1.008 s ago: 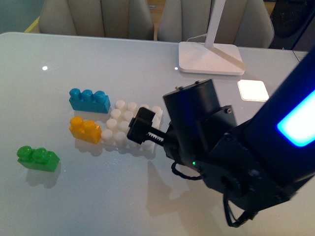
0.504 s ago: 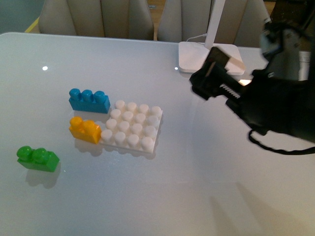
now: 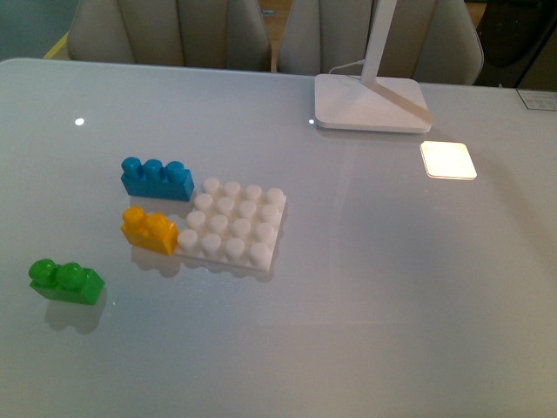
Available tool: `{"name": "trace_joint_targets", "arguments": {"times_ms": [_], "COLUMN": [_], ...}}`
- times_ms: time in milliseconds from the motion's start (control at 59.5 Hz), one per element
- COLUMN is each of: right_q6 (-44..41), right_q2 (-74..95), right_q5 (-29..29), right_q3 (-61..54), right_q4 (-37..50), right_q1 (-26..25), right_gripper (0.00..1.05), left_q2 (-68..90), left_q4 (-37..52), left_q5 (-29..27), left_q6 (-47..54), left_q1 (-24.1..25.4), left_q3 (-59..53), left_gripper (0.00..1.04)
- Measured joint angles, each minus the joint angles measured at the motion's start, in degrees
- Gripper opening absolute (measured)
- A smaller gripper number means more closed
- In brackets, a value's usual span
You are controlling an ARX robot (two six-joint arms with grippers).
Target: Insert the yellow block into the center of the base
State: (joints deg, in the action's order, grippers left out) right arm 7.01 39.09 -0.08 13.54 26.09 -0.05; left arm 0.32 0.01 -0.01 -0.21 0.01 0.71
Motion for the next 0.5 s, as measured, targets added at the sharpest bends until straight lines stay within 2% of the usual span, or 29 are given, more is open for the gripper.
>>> {"name": "trace_joint_targets", "arguments": {"times_ms": [118, 185, 286, 504], "right_q6": [-4.3, -5.5, -6.0, -6.6], "right_q2": [-2.3, -5.2, -8.0, -13.8], "right_q5": [0.0, 0.1, 0.1, 0.1], "right_q3": [-3.4, -5.6, -7.1, -9.8], "right_q4": [-0.2, -0.7, -1.7, -4.9], "right_q1": [0.0, 0.0, 0.0, 0.0], "right_gripper": [0.41, 0.22, 0.02, 0.02], "left_q2": [0.0, 0.0, 0.0, 0.0], "left_q4": [0.0, 0.0, 0.0, 0.0], "left_q5": [0.0, 0.0, 0.0, 0.0], "left_q6": [0.0, 0.0, 0.0, 0.0], "left_q1": [0.0, 0.0, 0.0, 0.0], "left_q3": [0.0, 0.0, 0.0, 0.0], "left_gripper": [0.97, 0.97, 0.97, 0.97]}}
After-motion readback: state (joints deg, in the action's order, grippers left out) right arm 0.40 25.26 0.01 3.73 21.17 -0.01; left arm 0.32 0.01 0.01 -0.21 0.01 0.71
